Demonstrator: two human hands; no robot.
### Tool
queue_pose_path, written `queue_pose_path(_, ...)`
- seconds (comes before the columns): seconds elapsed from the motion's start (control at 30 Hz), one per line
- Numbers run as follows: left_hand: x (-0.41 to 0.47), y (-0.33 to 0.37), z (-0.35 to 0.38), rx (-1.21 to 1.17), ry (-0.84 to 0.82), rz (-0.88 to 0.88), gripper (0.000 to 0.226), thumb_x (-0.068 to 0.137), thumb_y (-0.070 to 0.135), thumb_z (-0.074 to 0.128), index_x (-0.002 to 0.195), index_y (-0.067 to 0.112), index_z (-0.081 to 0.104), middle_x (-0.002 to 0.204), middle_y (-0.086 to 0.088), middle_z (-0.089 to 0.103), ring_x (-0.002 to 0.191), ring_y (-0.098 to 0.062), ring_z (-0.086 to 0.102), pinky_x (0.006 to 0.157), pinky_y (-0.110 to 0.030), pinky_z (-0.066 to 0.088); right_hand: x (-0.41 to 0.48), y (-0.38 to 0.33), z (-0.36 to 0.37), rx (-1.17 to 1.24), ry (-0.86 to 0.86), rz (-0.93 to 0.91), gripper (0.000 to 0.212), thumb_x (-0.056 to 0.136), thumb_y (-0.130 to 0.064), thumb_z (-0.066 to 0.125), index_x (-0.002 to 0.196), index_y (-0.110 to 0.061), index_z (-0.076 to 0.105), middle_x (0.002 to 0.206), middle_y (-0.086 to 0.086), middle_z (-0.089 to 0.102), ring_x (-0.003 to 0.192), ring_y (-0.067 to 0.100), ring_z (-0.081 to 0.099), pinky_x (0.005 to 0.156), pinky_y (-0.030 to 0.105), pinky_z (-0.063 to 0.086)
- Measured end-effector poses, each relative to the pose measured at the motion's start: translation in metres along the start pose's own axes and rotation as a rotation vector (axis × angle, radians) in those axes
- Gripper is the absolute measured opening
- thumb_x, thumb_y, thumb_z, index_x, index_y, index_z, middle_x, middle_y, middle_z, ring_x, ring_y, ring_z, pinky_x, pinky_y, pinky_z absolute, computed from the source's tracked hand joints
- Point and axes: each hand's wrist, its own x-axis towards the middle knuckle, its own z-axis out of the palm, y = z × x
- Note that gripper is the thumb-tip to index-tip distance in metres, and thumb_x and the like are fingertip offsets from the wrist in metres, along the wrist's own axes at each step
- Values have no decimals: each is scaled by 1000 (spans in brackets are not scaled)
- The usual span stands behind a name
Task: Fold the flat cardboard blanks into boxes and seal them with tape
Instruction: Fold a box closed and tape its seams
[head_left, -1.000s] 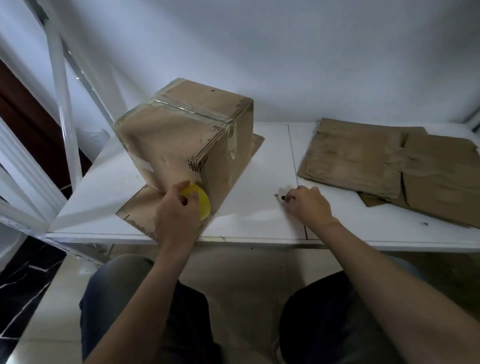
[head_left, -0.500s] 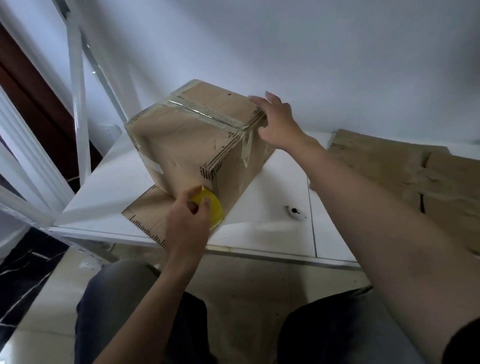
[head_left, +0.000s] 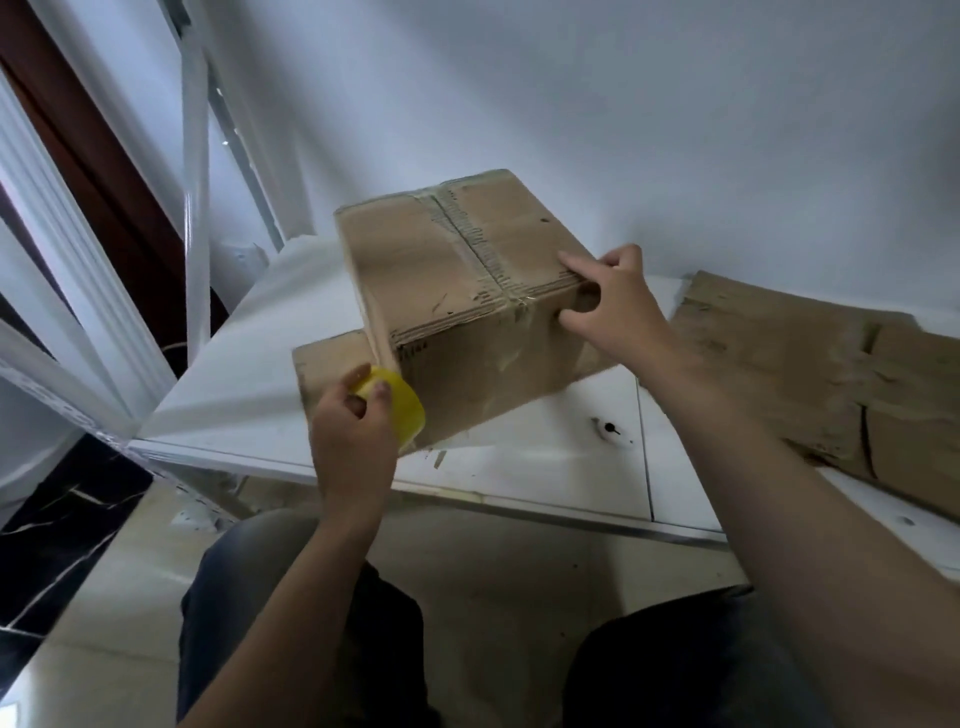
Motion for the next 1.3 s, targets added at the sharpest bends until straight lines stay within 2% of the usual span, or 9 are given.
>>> queue_pose_path(0.23, 66, 22, -19, 112, -83, 8, 37, 100, 26, 60, 137, 19, 60, 125, -7, 64, 112, -28, 60, 95, -53, 56, -31, -19, 19, -24, 83, -30, 63, 89, -21, 70, 149, -27, 50, 120, -1, 33, 94, 15, 48, 89, 20, 40)
queue_pose_path(0.37, 52, 32, -41, -11, -61, 4, 33, 99, 18, 59, 132, 20, 65, 114, 3, 59, 101, -16, 57, 96, -48, 56, -36, -31, 16, -268, 95, 59, 71, 85, -42, 74, 149, -36, 45, 131, -2, 38, 124, 26, 34, 105, 38, 32)
queue_pose_path(0.47, 24, 29, -49, -106, -133, -5, 26, 99, 18, 61, 122, 29, 67, 121, 5, 55, 109, -18, 56, 92, -44, 56, -46, -48, 11, -254, 202, -41, 62, 79, -55, 76, 136, -41, 56, 127, -8, 48, 123, 24, 33, 96, 36, 28)
queue_pose_path(0.67, -6, 66, -45, -344, -374, -124, 29, 105, 21, 51, 122, 34, 72, 123, -7, 61, 105, -31, 67, 75, -40, 62, -95, -117, 24, 102, -212, -220, 83, 59, -70, 80, 121, -36, 38, 111, -16, 56, 101, 3, 57, 83, 26, 54)
queue_pose_path(0.8, -14, 85, -42, -424, -477, -177, 29, 104, 23, 53, 121, 36, 73, 105, -2, 70, 90, -17, 68, 70, -30, 57, -106, -123, 28, 73, -121, -248, 63, 81, -45, 81, 115, -35, 29, 111, -10, 50, 91, 13, 59, 71, 35, 58)
queue_pose_path(0.9, -17, 83, -38, -354, -397, -81, 25, 99, 23, 63, 117, 35, 75, 99, 2, 70, 82, -6, 62, 66, -18, 51, -109, -121, 14, -20, -97, -300, 48, 85, -40, 78, 111, -35, 37, 108, -15, 50, 87, 9, 54, 59, 14, 42)
queue_pose_path(1.03, -24, 80, -33, -294, -333, 27, 26, 95, 15, 67, 117, 26, 76, 102, -4, 65, 72, 2, 57, 55, -5, 41, -114, -120, 2, -121, -98, -343, 44, 85, -39, 78, 108, -39, 40, 105, -20, 50, 84, 7, 51, 52, 11, 33)
queue_pose_path(1.17, -25, 85, -34, -568, -450, -238, 24, 92, 6, 67, 111, 16, 78, 100, -6, 75, 87, -14, 67, 71, -21, 50, -114, -115, 2, -124, -105, -395, 47, 81, -36, 80, 112, -40, 45, 110, -19, 54, 93, 10, 54, 63, 19, 39)
queue_pose_path(1.3, -18, 88, -31, -825, -538, -752, 14, 95, 11, 63, 102, 16, 74, 88, -2, 70, 80, -14, 62, 76, -22, 44, -115, -117, 0, -204, -81, -509, 41, 83, -37, 74, 115, -40, 48, 114, -18, 57, 96, 1, 45, 66, 28, 47)
